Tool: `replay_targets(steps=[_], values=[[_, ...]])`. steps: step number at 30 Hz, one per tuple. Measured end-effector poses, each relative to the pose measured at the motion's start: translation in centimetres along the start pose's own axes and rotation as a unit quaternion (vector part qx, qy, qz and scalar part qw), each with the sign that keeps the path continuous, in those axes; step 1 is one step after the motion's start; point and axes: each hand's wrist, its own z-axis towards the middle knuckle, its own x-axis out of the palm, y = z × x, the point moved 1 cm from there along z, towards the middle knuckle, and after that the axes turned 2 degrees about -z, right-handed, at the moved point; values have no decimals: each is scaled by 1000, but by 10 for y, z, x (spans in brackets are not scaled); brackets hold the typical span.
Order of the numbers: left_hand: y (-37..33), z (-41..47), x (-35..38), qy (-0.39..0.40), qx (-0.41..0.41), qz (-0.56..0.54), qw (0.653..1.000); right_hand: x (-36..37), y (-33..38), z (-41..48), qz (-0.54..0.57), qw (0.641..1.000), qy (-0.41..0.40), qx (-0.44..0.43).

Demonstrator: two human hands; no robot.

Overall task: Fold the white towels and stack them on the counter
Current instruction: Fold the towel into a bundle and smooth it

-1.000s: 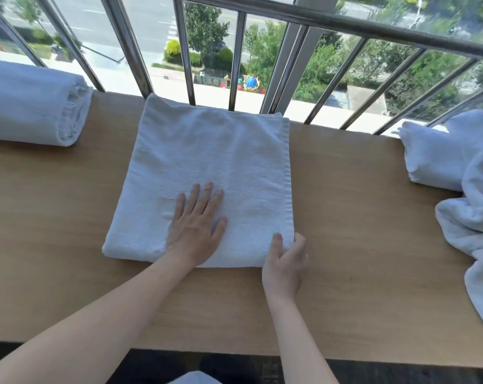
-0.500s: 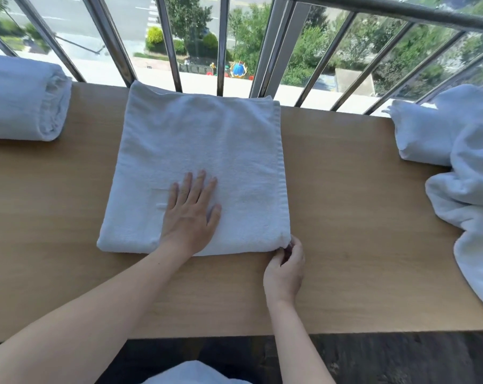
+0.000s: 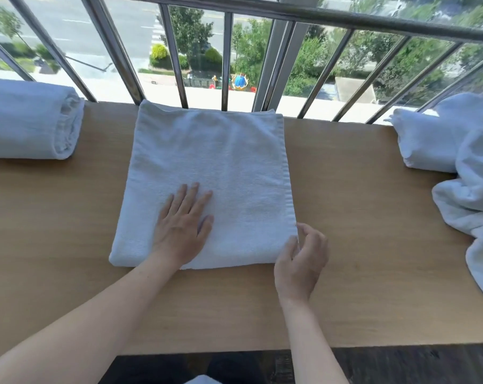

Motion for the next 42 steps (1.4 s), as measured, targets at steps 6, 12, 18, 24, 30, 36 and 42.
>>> replay_targets(steps=[6, 12, 18, 24, 30, 36, 42], values=[[20, 10, 3, 7, -69, 38, 997, 65, 59, -9, -127, 913, 257, -291], [30, 16, -1, -2, -64, 36, 997, 88, 41, -12, -237, 870, 338, -268], [31, 17, 0, -10, -58, 34, 998, 104, 46, 35, -272, 884, 302, -231], [30, 20, -1, -29, -49, 30, 998, 140, 51, 127, -270, 885, 297, -234], [31, 21, 3, -40, -44, 40, 997, 162, 58, 177, -281, 896, 273, -210], [35, 23, 8, -55, -40, 52, 996, 176, 71, 208, -283, 910, 270, -136], [38, 23, 12, -56, -40, 58, 996, 159, 84, 121, -264, 913, 271, -153]])
